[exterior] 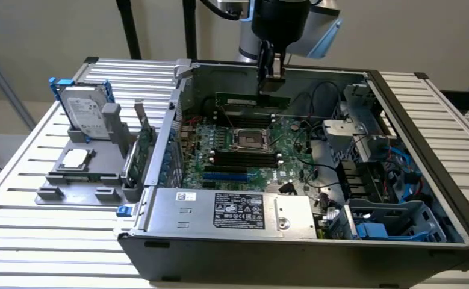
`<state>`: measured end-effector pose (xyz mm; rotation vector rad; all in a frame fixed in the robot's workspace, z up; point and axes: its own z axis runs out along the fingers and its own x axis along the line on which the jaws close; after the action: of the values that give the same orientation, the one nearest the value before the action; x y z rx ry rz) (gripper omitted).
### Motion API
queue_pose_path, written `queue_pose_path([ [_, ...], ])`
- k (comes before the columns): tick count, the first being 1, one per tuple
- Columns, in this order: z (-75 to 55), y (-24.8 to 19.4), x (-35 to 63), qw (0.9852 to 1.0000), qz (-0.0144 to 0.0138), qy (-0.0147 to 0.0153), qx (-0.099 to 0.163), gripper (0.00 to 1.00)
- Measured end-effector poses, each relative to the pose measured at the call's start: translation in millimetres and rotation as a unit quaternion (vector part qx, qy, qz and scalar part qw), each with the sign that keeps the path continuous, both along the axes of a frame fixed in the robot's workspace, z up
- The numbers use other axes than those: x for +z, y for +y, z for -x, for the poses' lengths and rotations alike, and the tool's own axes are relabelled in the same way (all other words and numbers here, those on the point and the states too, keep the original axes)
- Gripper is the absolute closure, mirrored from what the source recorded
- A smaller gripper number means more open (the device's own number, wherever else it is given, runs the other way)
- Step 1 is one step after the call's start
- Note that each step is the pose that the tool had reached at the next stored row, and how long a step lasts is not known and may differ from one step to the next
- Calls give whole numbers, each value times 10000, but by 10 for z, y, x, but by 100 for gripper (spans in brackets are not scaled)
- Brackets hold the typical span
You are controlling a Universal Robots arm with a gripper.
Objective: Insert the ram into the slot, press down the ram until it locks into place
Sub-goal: 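Insert the ram into the slot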
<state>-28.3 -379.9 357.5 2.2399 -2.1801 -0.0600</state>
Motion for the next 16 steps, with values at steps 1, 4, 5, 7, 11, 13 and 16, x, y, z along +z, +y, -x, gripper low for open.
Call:
queue_pose_path([
  [1, 0, 0, -19, 10000, 0, 0, 0, 87],
  [4, 0, -2, -73, 10000, 0, 0, 0, 87],
  [5, 0, -3, -92, 10000, 0, 0, 0, 87],
  [7, 0, -3, -127, 10000, 0, 0, 0, 87],
  [11, 0, -4, -199, 10000, 0, 0, 0, 87],
  [13, 0, -4, -237, 10000, 0, 0, 0, 87],
  [16, 0, -5, -292, 10000, 0, 0, 0, 87],
])
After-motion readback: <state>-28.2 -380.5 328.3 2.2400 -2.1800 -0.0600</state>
